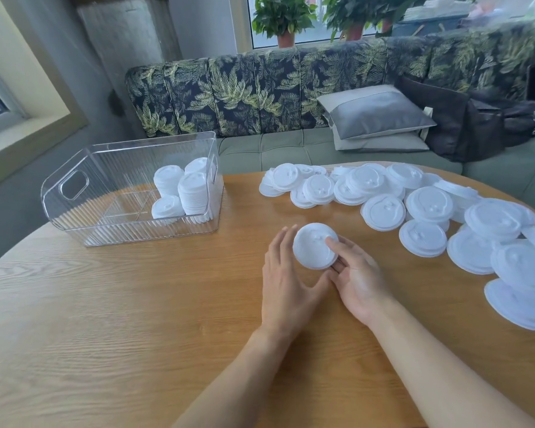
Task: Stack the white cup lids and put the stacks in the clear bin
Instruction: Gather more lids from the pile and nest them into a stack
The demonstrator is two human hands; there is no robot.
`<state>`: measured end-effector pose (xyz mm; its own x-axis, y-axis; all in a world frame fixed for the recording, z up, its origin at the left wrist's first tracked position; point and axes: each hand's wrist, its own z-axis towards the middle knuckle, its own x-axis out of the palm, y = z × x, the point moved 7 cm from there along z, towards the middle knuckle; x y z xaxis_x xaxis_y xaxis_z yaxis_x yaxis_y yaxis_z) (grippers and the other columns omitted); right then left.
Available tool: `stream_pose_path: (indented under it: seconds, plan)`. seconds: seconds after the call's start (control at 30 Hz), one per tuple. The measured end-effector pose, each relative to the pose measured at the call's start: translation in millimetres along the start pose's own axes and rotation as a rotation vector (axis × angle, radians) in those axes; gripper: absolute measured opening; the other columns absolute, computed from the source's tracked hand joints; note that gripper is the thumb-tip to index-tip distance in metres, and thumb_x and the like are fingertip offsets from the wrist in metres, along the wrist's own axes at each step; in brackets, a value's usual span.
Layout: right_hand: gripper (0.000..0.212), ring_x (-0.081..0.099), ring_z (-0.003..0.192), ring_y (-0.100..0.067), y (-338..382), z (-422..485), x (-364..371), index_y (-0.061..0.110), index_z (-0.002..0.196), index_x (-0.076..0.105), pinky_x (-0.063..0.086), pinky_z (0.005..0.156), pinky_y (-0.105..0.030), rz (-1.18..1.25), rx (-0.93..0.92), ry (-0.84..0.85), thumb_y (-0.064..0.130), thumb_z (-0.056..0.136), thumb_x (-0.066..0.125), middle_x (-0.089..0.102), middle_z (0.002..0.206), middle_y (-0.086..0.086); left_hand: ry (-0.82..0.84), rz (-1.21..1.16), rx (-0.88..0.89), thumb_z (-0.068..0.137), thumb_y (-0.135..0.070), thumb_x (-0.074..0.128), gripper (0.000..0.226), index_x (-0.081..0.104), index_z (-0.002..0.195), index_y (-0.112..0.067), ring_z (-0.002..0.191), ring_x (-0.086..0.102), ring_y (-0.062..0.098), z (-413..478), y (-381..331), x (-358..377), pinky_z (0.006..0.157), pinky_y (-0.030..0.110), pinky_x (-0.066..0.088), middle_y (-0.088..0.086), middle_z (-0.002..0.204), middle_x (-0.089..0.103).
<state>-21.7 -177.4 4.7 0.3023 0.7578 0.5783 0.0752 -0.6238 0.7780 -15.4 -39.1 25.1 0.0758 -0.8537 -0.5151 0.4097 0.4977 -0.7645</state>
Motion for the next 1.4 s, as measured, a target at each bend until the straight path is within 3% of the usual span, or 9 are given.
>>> stream_pose_path:
  seconds: [0.07,0.23,0.37,0.47,0.83,0.93,1.1,1.27,1.4]
  plan:
    - [0.045,0.069,0.085,-0.016,0,0,0,0.012,0.117,0.068,0.042,0.071,-0.030,-0.028,0.005,0.006,0.024,0.076,0.080,0.075,0.102,-0.009,0.025,0.045,0.018,0.080,-0.053,0.072,0.093,0.028,0.159,-0.031,0.153,0.023,0.001,1,-2,1,0.121,0.024,0.024,-0.013,0.164,0.031]
    - [0.037,0.074,0.097,-0.019,-6,3,-5,0.004,0.122,0.072,0.051,0.088,-0.035,0.030,0.063,-0.028,0.033,0.105,0.058,0.077,0.111,-0.011,0.041,0.050,0.010,0.082,-0.048,0.076,0.086,0.036,0.156,-0.030,0.143,0.041,0.003,1,2,2,0.115,0.034,0.043,-0.015,0.154,0.042]
    - [0.032,0.074,0.098,-0.019,-6,5,-8,0.003,0.114,0.075,0.057,0.084,-0.032,0.065,0.073,-0.038,0.025,0.107,0.054,0.077,0.112,-0.012,0.052,0.001,-0.015,0.080,-0.062,0.073,0.088,0.037,0.154,-0.033,0.137,0.041,-0.008,0,1,1,0.100,0.001,0.033,-0.022,0.150,0.042]
    - [0.032,0.073,0.101,-0.021,-7,7,-9,0.001,0.115,0.074,0.058,0.086,-0.032,0.079,0.071,-0.033,0.022,0.108,0.052,0.076,0.114,-0.014,0.047,-0.036,-0.036,0.078,-0.068,0.068,0.093,0.037,0.156,-0.028,0.138,0.039,-0.010,0,1,0,0.096,-0.007,0.025,-0.019,0.151,0.041]
    - [0.034,0.076,0.094,-0.018,-6,5,-4,0.002,0.119,0.072,0.060,0.076,-0.028,0.015,0.052,0.021,0.026,0.108,0.051,0.077,0.111,-0.013,0.057,-0.029,-0.026,0.081,-0.045,0.081,0.089,0.040,0.156,-0.019,0.137,0.036,-0.007,-2,5,1,0.101,-0.004,0.024,-0.010,0.150,0.040]
    - [0.037,0.075,0.098,-0.018,-6,4,0,0.006,0.119,0.073,0.055,0.085,-0.032,-0.036,0.049,0.031,0.036,0.105,0.057,0.078,0.113,-0.012,0.051,-0.028,-0.009,0.083,-0.034,0.085,0.090,0.038,0.158,-0.021,0.140,0.036,0.000,-2,8,4,0.103,-0.004,0.024,-0.009,0.149,0.040]
    - [0.023,0.074,0.096,-0.020,-3,1,0,0.012,0.112,0.072,0.057,0.077,-0.028,-0.019,0.025,0.026,0.022,0.091,0.075,0.077,0.110,-0.011,0.074,-0.136,-0.091,0.081,-0.058,0.077,0.095,0.037,0.160,-0.023,0.132,0.047,-0.003,-1,12,5,0.107,0.010,0.040,-0.017,0.144,0.045]
    - [0.031,0.075,0.096,-0.020,-2,0,1,0.006,0.120,0.069,0.062,0.075,-0.030,-0.008,0.016,0.035,0.018,0.092,0.072,0.077,0.109,-0.014,-0.026,-0.431,-0.253,0.103,-0.041,0.062,0.021,0.074,0.114,-0.028,0.099,0.072,0.003,5,24,-7,0.087,0.023,0.055,-0.013,0.104,0.079]
    - [0.045,0.075,0.096,-0.019,-2,-1,3,0.003,0.122,0.070,0.061,0.076,-0.029,-0.034,0.005,0.044,0.024,0.083,0.076,0.077,0.110,-0.014,-0.026,-0.514,-0.299,0.105,-0.033,0.062,0.018,0.077,0.103,-0.022,0.083,0.070,0.005,7,31,-10,0.077,0.021,0.053,-0.005,0.091,0.079]
